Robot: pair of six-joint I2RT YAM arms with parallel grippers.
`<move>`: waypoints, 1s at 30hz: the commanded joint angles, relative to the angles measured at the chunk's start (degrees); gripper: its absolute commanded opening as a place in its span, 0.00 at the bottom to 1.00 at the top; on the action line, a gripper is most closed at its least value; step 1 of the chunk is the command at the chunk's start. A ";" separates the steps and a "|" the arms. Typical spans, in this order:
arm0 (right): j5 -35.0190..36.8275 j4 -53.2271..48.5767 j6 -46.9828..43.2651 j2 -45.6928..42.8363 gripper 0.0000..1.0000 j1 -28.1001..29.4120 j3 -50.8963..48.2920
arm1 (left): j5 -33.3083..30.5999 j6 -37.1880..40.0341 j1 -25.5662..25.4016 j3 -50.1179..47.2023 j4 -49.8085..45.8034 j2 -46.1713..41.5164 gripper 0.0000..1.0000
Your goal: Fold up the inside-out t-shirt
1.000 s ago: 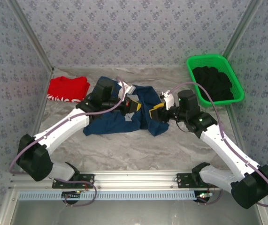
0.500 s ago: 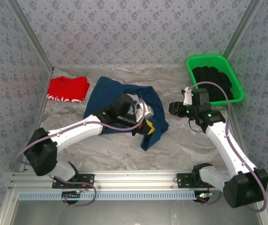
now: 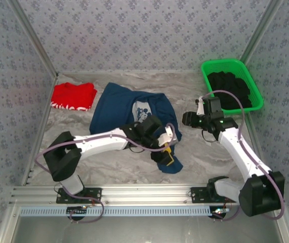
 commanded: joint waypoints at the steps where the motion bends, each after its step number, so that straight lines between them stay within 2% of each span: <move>1: 0.54 6.27 2.02 5.88 0.53 2.42 -0.67 | -9.18 -4.15 6.44 -4.42 2.31 -8.83 0.64; 4: 2.67 11.55 1.80 15.15 0.55 4.58 2.75 | -21.34 -16.31 17.28 -9.87 7.30 -13.78 0.66; 7: 2.40 13.28 1.05 24.09 0.56 4.48 7.69 | -30.00 -25.74 27.45 -10.45 6.77 -12.94 0.71; 12: 2.63 13.42 0.14 35.98 0.58 4.21 15.87 | -33.31 -26.62 37.68 -3.17 4.18 -1.12 0.74; 17: 5.31 12.25 -1.05 42.84 0.59 4.09 22.64 | -33.62 -22.69 41.99 10.69 -1.08 14.09 0.76; 24: 7.64 6.20 -2.41 51.57 0.58 4.20 32.94 | -36.48 -19.57 44.10 27.76 -9.65 28.32 0.77; 27: 8.27 4.80 -2.41 54.00 0.55 4.17 35.52 | -36.43 -18.85 44.75 34.73 -14.50 33.44 0.77; 30: 8.28 4.71 -2.46 55.87 0.46 4.28 37.37 | -35.30 -18.36 44.86 40.21 -17.45 37.60 0.77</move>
